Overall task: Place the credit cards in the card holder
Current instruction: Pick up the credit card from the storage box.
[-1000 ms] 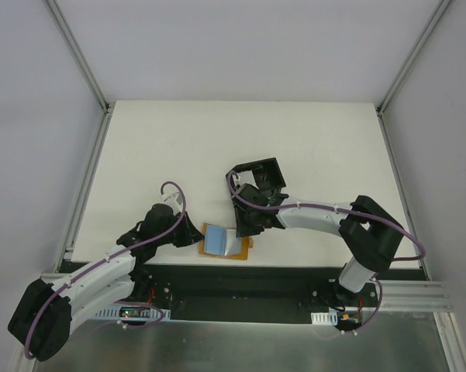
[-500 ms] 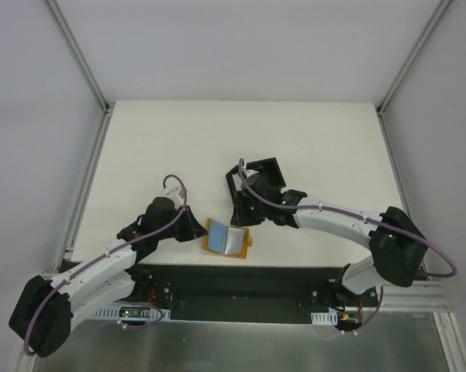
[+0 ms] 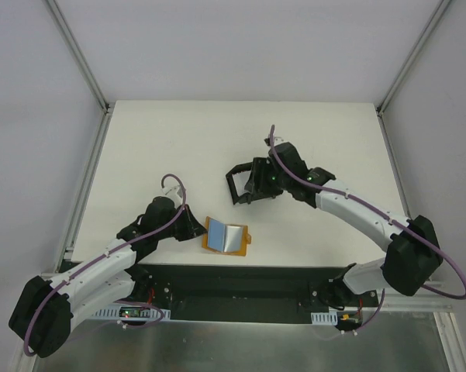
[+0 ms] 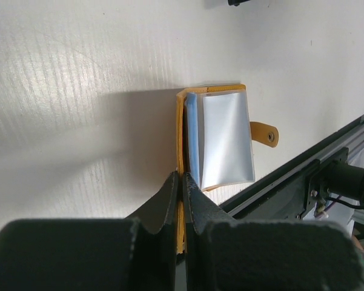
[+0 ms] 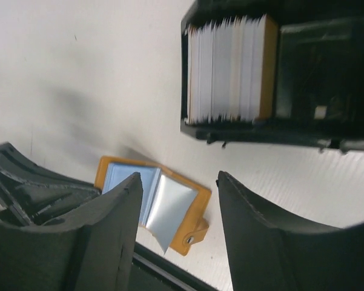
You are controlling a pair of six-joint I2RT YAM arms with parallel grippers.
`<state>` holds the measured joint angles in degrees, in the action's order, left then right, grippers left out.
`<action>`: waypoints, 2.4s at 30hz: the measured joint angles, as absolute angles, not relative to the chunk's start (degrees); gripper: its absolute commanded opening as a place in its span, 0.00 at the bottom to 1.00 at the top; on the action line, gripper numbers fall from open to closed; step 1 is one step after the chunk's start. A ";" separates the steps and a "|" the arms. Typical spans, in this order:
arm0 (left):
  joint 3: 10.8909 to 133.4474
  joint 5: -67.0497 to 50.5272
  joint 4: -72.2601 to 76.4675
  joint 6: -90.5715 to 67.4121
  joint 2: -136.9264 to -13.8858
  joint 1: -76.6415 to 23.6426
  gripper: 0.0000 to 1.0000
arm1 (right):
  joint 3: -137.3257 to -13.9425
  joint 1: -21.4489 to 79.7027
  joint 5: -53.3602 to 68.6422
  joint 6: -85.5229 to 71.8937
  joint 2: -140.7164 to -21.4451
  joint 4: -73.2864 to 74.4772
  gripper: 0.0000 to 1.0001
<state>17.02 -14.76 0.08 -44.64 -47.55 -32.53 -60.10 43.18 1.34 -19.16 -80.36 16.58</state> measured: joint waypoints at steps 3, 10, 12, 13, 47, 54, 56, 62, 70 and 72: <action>17.02 -14.11 0.08 -45.41 -47.24 -32.53 0.00 | -63.55 39.94 1.67 -17.37 -81.03 17.08 0.68; 17.02 -12.34 0.08 -46.41 -46.68 -32.53 0.00 | -71.85 34.26 4.86 -13.17 -91.66 17.47 0.71; 17.02 -11.77 0.05 -46.92 -46.57 -32.53 0.00 | -73.45 33.28 6.17 -12.21 -95.24 17.58 0.72; 17.02 -11.46 0.05 -47.09 -46.39 -32.53 0.00 | -74.00 32.91 6.92 -11.64 -96.90 17.58 0.72; 16.99 -9.76 0.08 -47.35 -47.57 -32.53 0.00 | -78.04 30.11 20.47 -9.45 -110.19 14.72 0.57; 16.99 -9.76 0.08 -47.35 -47.57 -32.53 0.00 | -77.38 30.09 20.45 -9.76 -109.56 14.52 0.48; 16.99 -9.76 0.08 -47.35 -47.57 -32.53 0.00 | -77.12 30.06 20.27 -9.78 -109.54 14.33 0.45; 16.99 -9.76 0.08 -47.35 -47.72 -32.53 0.00 | -76.53 29.82 20.40 -10.07 -109.43 14.28 0.39; 16.91 -9.76 0.10 -47.35 -48.60 -32.53 0.00 | -76.25 29.52 20.49 -10.26 -109.08 14.26 0.37; 16.91 -9.76 0.12 -47.33 -48.84 -32.53 0.00 | -76.25 29.50 20.51 -10.26 -108.81 14.26 0.37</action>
<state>16.91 -9.76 0.12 -47.33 -48.84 -32.53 -76.25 29.50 20.51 -10.26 -108.81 14.26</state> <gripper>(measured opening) 0.008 0.371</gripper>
